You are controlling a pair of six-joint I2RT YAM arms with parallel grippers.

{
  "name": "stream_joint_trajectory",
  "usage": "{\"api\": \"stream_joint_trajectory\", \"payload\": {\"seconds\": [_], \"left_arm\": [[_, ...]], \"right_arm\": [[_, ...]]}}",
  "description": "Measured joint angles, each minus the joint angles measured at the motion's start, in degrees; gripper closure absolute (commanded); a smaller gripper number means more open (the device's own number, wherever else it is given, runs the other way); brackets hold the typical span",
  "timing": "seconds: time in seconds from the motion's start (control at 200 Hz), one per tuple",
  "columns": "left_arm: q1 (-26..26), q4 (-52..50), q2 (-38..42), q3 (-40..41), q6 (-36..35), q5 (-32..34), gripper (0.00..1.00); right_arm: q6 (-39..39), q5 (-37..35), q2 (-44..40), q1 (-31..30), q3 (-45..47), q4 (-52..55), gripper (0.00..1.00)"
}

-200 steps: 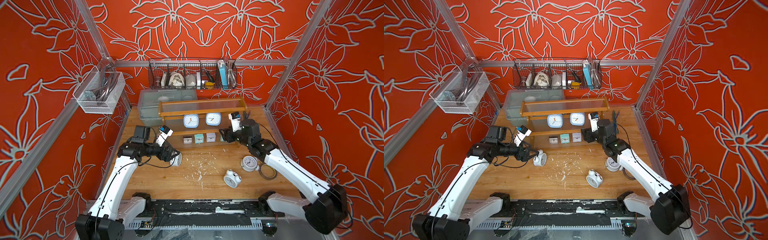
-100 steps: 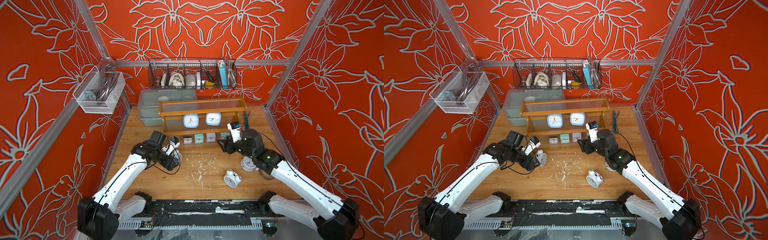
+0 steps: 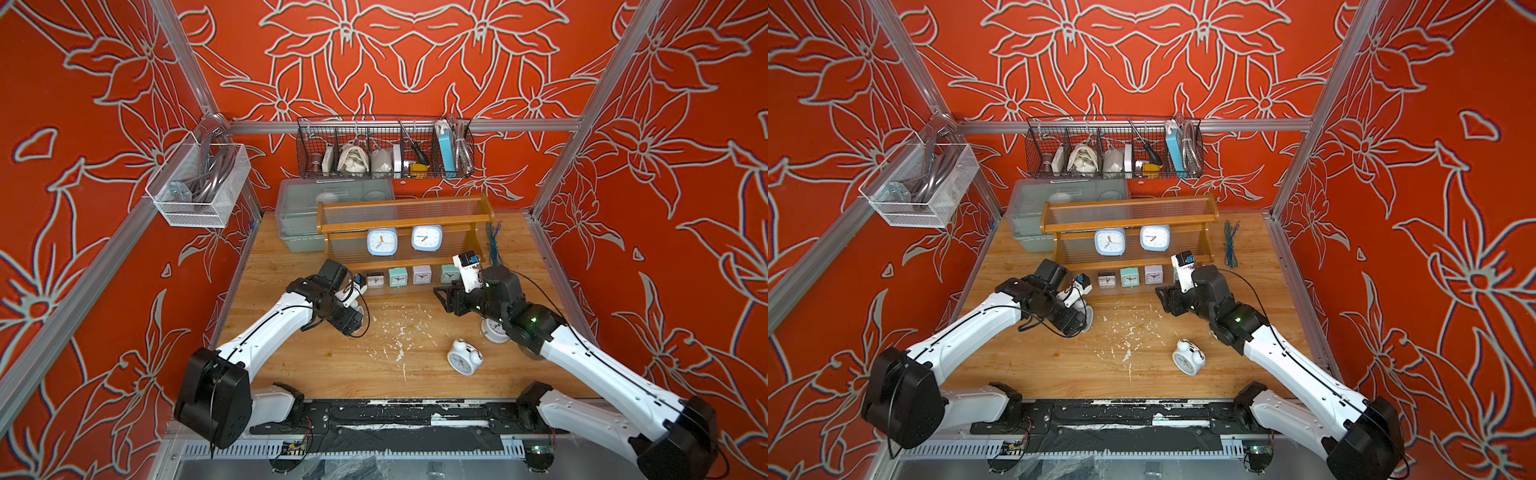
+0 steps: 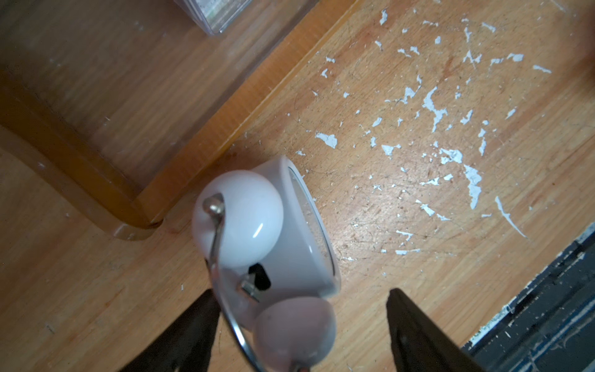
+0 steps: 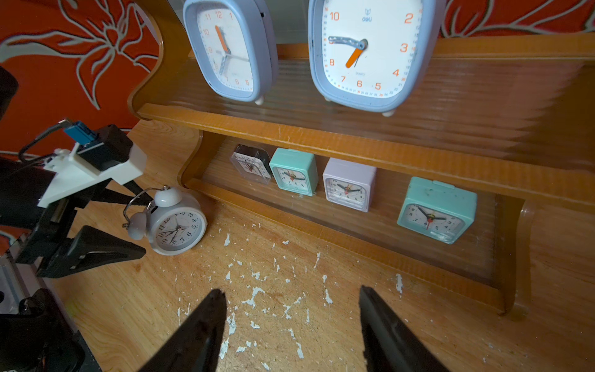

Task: Place the alarm clocks on the shelf by style
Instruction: Pick up the alarm from the center of the board.

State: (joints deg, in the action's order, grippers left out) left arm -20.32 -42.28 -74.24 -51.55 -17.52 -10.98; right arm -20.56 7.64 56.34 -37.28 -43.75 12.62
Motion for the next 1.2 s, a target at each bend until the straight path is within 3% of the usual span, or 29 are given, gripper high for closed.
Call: {"api": "stream_joint_trajectory", "payload": {"seconds": [0.415,0.781,1.196], "left_arm": [[-0.44,1.92,-3.65,0.0,0.0,0.63,0.26],[-0.81,2.56,-4.26,0.0,-1.18,0.24,0.44],[-0.81,0.81,-3.54,0.0,-5.77,-4.61,0.47]], "right_arm": [[-1.01,0.0,-0.11,-0.96,0.68,-1.03,0.33],[-1.14,0.02,-0.09,-1.44,0.92,-1.11,0.33],[0.74,3.85,2.16,-1.44,0.92,-1.79,0.33]]}}
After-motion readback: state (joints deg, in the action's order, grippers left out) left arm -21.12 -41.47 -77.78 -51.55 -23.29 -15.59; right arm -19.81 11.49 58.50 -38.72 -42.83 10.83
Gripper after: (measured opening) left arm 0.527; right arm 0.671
